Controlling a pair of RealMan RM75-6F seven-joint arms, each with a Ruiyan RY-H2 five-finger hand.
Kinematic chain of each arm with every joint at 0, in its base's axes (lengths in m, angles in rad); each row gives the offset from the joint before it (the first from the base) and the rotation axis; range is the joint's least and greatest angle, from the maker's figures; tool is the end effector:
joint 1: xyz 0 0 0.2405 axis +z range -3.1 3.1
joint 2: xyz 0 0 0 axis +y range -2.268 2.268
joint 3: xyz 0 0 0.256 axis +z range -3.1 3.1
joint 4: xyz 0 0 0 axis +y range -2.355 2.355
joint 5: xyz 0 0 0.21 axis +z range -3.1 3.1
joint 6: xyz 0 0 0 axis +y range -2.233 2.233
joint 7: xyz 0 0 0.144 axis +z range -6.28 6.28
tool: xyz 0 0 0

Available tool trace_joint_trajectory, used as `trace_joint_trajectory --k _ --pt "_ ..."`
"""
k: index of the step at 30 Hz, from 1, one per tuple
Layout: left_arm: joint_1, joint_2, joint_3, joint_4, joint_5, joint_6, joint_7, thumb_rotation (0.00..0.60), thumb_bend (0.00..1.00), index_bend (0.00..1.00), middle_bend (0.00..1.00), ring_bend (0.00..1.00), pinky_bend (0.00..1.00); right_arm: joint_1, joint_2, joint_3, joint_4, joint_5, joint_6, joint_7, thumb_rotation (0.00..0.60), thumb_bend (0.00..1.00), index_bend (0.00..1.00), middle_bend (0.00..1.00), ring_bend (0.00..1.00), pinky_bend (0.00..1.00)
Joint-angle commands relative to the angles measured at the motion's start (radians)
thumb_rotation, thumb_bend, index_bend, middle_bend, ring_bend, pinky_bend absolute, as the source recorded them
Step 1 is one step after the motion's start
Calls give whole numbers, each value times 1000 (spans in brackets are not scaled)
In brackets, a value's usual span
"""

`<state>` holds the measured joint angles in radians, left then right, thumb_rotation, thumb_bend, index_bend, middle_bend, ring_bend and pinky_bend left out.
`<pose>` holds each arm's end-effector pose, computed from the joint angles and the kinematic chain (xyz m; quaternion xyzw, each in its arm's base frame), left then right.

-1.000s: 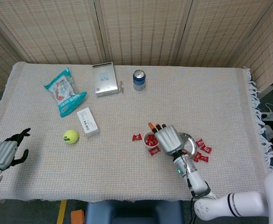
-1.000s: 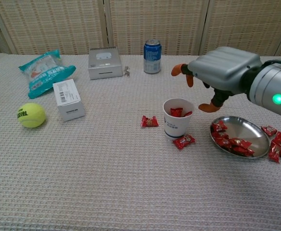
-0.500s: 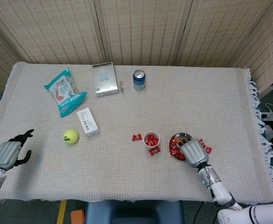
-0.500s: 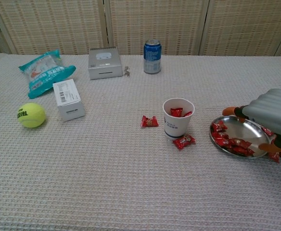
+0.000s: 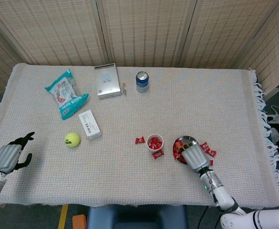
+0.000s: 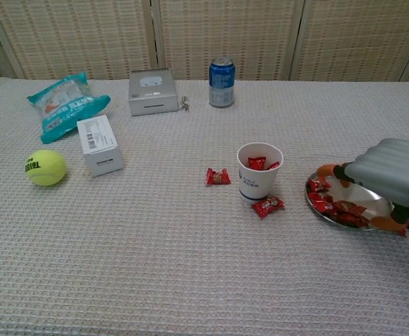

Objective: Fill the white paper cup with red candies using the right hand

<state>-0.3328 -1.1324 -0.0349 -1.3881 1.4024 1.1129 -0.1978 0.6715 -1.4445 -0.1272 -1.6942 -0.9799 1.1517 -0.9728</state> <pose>-0.3398 0.2619 0.1434 -0.6515 -0.4443 -0.3182 0.5261 -0.2123 -0.2625 -0.0072 0.8397 -0.2086 0.1337 0.4833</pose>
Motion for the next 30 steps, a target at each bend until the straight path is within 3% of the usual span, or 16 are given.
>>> trace_joint_trajectory --k 1,16,24,30 --pt "0 1 0 1 0 0 -1 600 535 28 177 175 299 0 -8 4 3 -1 -17 5 600 206 78 272 376 898" --pt "1 -1 -1 2 -3 0 4 600 535 33 191 174 299 -13 -27 18 49 -22 -62 49 600 206 142 272 387 907" --pt "2 1 -2 4 -2 2 -2 600 535 33 190 175 300 -22 -53 26 80 -32 -48 25 600 206 317 283 433 939" --pt "1 0 -2 4 -3 1 0 600 535 34 191 175 299 -33 -60 29 94 -43 -39 21 600 206 344 310 450 955"
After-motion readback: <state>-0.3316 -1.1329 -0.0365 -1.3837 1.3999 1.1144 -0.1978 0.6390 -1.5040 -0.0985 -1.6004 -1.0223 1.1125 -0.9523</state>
